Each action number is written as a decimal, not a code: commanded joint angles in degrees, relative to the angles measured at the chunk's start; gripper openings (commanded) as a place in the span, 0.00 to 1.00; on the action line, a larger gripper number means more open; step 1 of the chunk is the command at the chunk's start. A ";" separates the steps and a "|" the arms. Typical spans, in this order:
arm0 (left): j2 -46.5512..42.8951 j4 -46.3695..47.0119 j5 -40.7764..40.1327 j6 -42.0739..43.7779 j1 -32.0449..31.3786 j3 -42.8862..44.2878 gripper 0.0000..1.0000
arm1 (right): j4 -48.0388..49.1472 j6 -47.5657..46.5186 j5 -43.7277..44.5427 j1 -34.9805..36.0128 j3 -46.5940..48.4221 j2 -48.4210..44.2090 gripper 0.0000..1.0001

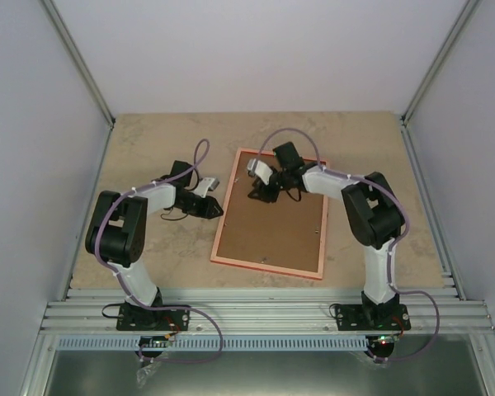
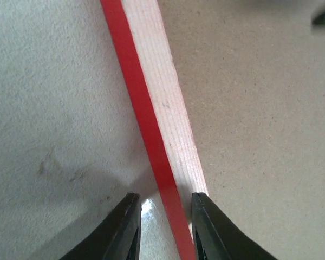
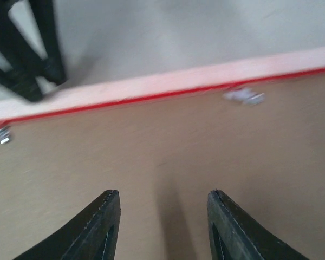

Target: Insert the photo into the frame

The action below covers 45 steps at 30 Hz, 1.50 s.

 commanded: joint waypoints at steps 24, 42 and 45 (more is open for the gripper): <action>7.71 -3.25 -7.93 6.06 -3.50 4.77 0.18 | -8.60 -7.35 15.88 1.06 28.39 24.27 0.45; 7.40 -5.02 -8.56 7.18 -5.96 2.53 0.04 | -8.29 -2.85 13.43 -1.99 29.57 22.18 0.26; 7.46 -5.10 -8.77 6.17 -5.96 2.84 0.06 | -9.82 -0.84 9.53 -3.42 31.42 19.68 0.31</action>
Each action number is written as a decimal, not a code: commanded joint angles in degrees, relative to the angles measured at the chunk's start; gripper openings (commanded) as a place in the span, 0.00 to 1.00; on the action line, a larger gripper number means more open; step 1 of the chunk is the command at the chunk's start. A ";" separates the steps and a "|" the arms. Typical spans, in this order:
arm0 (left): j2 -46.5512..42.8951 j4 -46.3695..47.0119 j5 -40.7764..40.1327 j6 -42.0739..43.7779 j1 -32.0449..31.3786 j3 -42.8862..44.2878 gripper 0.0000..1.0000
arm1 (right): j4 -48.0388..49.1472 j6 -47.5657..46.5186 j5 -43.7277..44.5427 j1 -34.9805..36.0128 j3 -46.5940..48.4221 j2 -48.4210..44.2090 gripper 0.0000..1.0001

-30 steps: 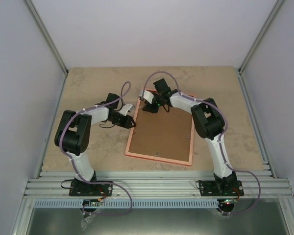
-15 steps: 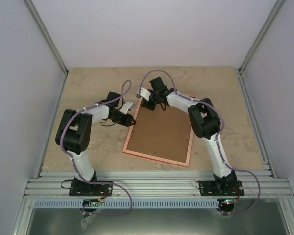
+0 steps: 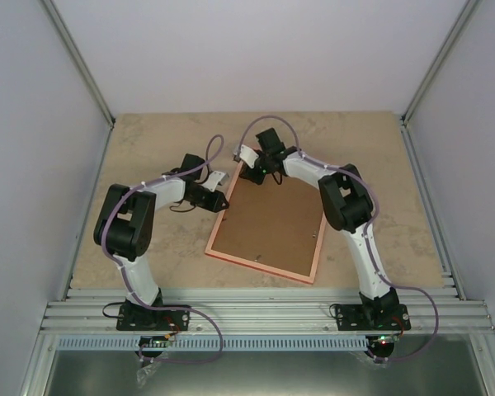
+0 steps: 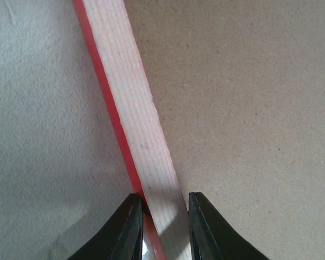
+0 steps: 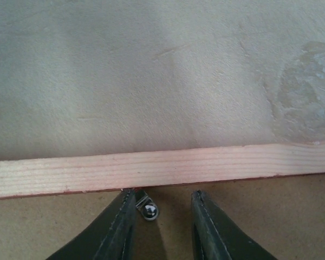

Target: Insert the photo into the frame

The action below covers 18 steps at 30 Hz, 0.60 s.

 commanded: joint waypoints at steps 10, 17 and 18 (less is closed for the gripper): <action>3.27 -4.80 -3.28 0.13 -2.21 -1.98 0.10 | -13.02 4.15 -2.60 -14.30 3.28 -5.15 0.60; 3.55 -4.89 -3.38 0.16 -2.21 -1.69 0.11 | -22.57 -9.59 -5.61 -21.15 4.55 -5.38 0.75; 3.56 -4.89 -3.30 0.14 -2.21 -1.68 0.11 | -24.49 -11.97 -5.14 -21.66 4.92 -4.67 0.75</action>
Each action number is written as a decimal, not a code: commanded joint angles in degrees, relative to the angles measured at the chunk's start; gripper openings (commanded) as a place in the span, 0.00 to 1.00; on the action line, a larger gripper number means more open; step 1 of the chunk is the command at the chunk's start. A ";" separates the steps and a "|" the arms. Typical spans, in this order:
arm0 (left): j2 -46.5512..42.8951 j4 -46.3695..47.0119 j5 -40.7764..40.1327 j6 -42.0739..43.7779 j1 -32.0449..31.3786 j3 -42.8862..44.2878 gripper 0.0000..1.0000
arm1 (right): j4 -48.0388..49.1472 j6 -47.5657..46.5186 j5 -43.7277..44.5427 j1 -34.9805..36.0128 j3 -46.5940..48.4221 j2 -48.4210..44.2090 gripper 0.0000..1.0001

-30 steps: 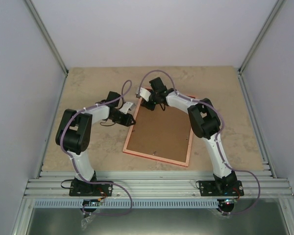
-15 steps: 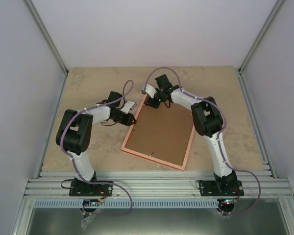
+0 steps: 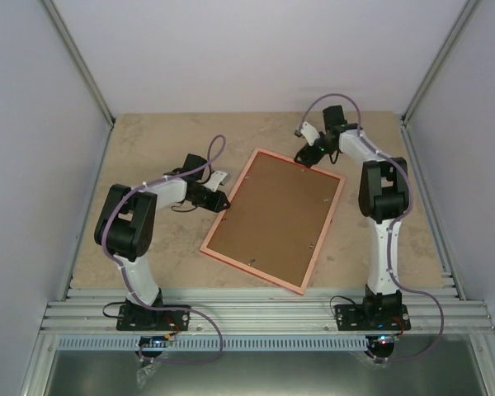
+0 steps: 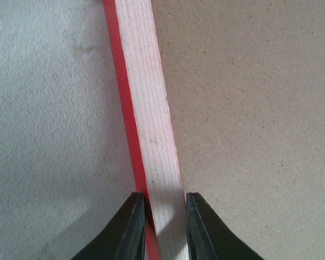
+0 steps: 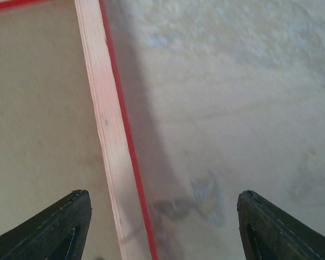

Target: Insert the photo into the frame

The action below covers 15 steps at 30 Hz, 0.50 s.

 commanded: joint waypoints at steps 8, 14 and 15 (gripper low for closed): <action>3.88 -5.68 -2.78 0.78 -1.27 -1.47 0.14 | -15.00 -16.43 0.19 -3.29 4.39 3.77 0.75; 3.94 -5.57 -2.99 0.62 -1.27 -1.37 0.14 | -17.55 -18.82 -0.12 -3.47 4.06 5.94 0.66; 3.97 -5.57 -3.05 0.69 -1.27 -1.30 0.14 | -17.53 -18.74 0.11 -3.63 4.10 6.20 0.64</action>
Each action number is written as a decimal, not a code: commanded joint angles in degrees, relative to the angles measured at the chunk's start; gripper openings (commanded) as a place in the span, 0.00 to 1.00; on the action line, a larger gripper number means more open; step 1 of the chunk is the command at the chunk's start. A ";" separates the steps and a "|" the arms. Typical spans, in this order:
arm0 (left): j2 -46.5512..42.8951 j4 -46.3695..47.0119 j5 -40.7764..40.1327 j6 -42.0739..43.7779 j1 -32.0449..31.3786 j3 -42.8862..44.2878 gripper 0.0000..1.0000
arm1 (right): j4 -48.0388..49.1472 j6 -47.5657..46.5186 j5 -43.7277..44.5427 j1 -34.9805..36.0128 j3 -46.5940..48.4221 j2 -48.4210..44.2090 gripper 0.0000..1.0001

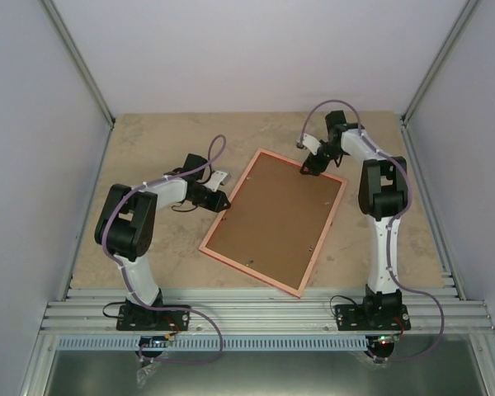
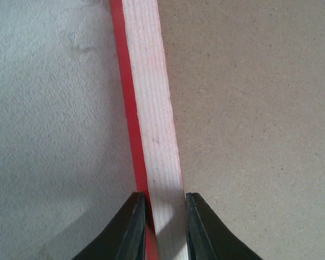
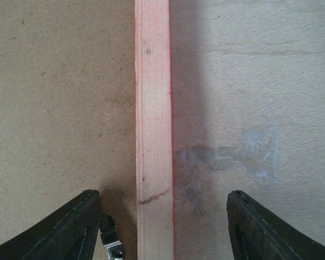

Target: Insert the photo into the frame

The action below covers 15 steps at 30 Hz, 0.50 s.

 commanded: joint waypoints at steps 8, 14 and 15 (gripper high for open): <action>0.29 -4.09 -3.43 3.75 -1.13 0.06 0.40 | -3.22 -2.63 3.26 -1.35 0.00 4.55 0.56; -0.85 -1.14 -3.81 8.83 -1.33 11.14 0.55 | -3.52 -2.91 -0.21 2.03 -0.06 4.78 0.47; -0.44 -0.49 -3.24 9.07 -1.61 12.76 0.55 | -3.47 -2.34 -0.80 2.76 -0.05 5.00 0.45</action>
